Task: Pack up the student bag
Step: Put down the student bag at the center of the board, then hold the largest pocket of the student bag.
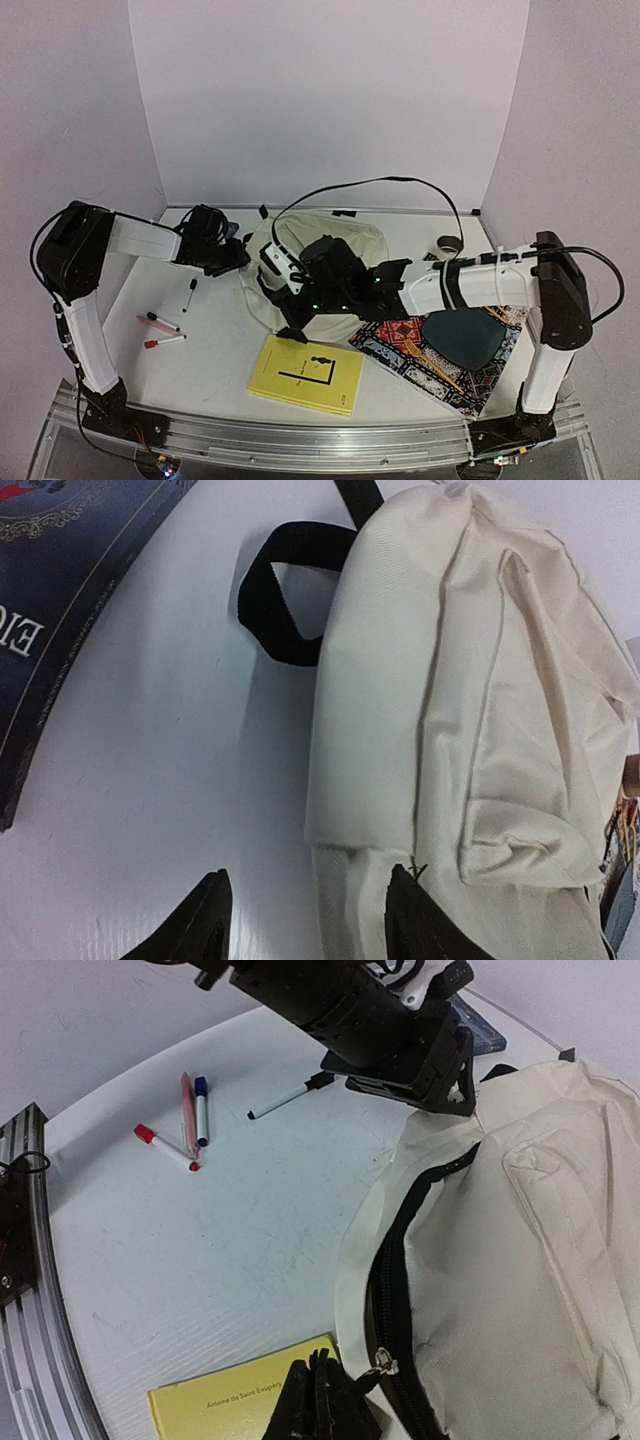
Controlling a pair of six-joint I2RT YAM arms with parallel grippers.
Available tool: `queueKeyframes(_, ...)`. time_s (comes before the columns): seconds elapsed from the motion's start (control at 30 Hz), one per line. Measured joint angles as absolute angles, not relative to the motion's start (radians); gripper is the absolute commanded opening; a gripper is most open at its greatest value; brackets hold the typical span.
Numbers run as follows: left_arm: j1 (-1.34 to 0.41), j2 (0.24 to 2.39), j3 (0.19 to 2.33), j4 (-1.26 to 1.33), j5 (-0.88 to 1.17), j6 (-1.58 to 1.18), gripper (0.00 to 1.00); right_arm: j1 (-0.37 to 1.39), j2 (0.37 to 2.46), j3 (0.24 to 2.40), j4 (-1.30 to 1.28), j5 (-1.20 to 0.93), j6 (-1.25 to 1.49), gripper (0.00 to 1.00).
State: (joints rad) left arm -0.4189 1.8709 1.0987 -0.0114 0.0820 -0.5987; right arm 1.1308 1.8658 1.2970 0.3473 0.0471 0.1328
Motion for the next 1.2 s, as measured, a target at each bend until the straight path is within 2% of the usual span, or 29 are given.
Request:
queueKeyframes(0.13, -0.419, 1.726, 1.012, -0.016, 0.091, -0.637, 0.67, 1.133, 1.898, 1.326, 0.366, 0.037, 0.136, 0.00)
queueKeyframes(0.43, -0.439, 1.444, 0.786, 0.029, 0.156, -0.791, 0.72, 1.133, 1.932, 1.344, 0.390, 0.015, 0.139, 0.00)
queueKeyframes(0.77, -0.589, 1.414, 0.698, 0.090, 0.208, -0.928, 0.71, 1.133, 1.933, 1.346, 0.397, 0.004, 0.149, 0.00)
queueKeyframes(1.0, -0.635, 1.440, 0.699, 0.130, 0.208, -0.960, 0.63, 1.133, 1.933, 1.346, 0.398, 0.003, 0.155, 0.00)
queueKeyframes(1.1, -0.653, 1.469, 0.704, 0.133, 0.208, -0.968, 0.54, 1.133, 1.933, 1.346, 0.398, 0.003, 0.154, 0.00)
queueKeyframes(1.2, -0.667, 1.490, 0.709, 0.133, 0.208, -0.964, 0.36, 1.133, 1.933, 1.346, 0.398, 0.003, 0.154, 0.00)
